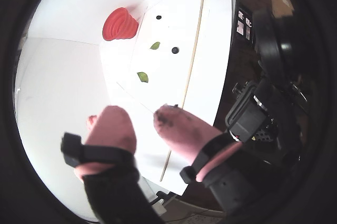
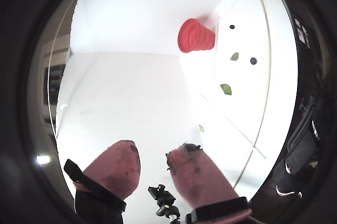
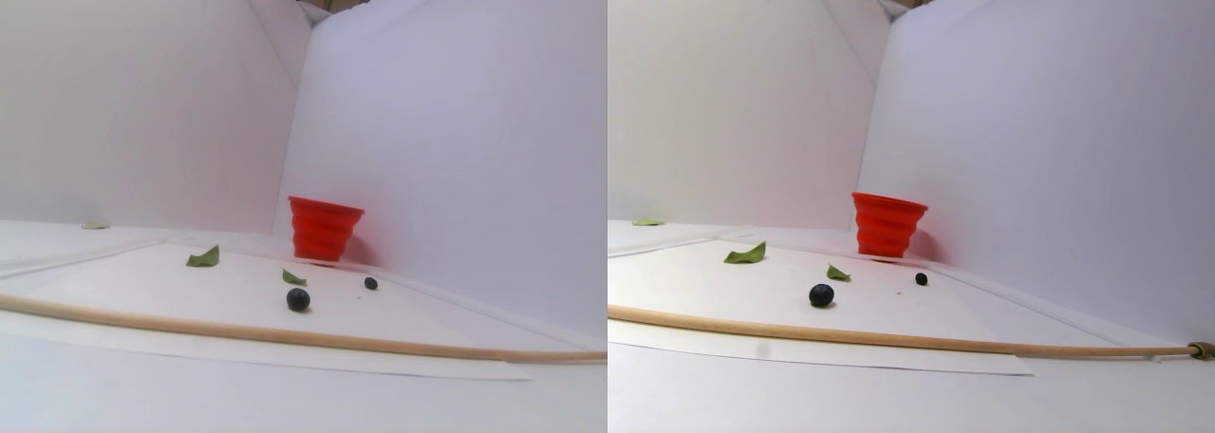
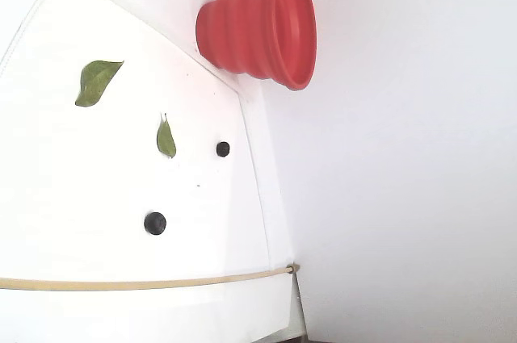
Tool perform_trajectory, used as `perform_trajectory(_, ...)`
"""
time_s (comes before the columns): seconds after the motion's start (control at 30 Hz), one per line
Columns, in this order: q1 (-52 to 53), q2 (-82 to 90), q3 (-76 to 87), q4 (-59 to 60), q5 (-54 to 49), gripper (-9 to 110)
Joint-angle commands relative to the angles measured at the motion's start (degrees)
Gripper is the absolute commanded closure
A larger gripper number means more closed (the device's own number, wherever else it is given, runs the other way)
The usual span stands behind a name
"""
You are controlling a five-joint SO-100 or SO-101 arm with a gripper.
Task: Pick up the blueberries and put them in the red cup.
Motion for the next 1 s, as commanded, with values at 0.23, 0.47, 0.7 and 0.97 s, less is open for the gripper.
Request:
perform_trajectory(0.23,-1.9,-0.3,-2.7,-0.4,-0.4,90)
perform_trajectory(0.47,-3.4,-1.0,-1.9,-5.0,-0.9,91)
perform_trajectory(0.7,-3.6,-5.3,-0.4,-7.5,-5.4,91)
perform_trajectory(0.97,-1.7,-9.8,1.1,-9.4,-13.8,91)
